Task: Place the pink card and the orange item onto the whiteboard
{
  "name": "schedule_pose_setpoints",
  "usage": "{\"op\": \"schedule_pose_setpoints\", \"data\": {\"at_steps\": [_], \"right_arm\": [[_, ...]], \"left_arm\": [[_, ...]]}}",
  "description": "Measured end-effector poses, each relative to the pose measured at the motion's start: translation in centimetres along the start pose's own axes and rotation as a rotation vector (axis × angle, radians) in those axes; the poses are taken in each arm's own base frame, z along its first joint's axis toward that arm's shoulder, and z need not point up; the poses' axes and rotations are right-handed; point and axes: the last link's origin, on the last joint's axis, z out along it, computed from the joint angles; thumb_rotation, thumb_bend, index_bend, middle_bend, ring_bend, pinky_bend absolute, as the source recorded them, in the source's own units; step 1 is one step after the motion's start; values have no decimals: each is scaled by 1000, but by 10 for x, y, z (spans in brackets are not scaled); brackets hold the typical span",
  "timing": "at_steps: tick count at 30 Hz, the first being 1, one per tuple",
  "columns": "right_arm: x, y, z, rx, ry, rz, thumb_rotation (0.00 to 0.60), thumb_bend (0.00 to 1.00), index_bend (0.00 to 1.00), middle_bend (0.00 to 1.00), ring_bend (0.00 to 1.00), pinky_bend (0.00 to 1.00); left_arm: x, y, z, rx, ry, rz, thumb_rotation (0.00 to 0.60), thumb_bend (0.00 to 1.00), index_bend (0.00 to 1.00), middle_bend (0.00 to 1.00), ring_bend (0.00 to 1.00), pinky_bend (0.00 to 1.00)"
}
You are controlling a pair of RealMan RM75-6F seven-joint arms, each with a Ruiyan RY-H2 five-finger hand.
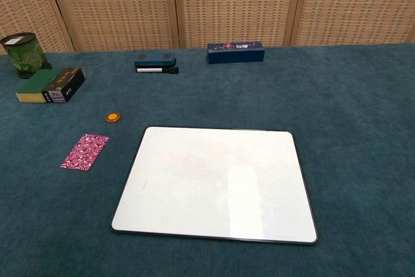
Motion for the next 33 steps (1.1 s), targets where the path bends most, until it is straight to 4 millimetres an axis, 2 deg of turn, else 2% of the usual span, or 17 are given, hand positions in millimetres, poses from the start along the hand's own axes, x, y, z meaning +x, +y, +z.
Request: {"op": "schedule_pose_setpoints", "data": {"at_steps": [9,15,18,20,23,28,33], "right_arm": [[0,1,-1,-10,-13,-1,600,0,0,0,0,0],[-1,1,-1,-15,-26,-6,600,0,0,0,0,0],[-1,1,-1,-17,-32,-4,600,0,0,0,0,0],[-1,1,-1,-19,-39,-2,600,0,0,0,0,0],[-1,2,-1,-26,-51,5,600,0,0,0,0,0],[-1,3,0,-30,-69,13,600,0,0,0,0,0],[-1,3,0,-34,-85,21,600,0,0,0,0,0]], "left_arm": [[1,-1,-1,-7,-9,-4,600,0,0,0,0,0],[-10,13,7,-73,-103,-21,600,0,0,0,0,0],[-20,28,18,-128,-182,-34,600,0,55,0,0,0],[-28,40,27,-165,-241,-25,600,0,159,0,0,0],[-38,58,37,-197,-296,14,600,0,248,0,0,0],[-54,93,53,-212,-368,52,600,0,261,0,0,0],[-67,117,69,-192,-410,71,600,0,262,0,0,0]]}}
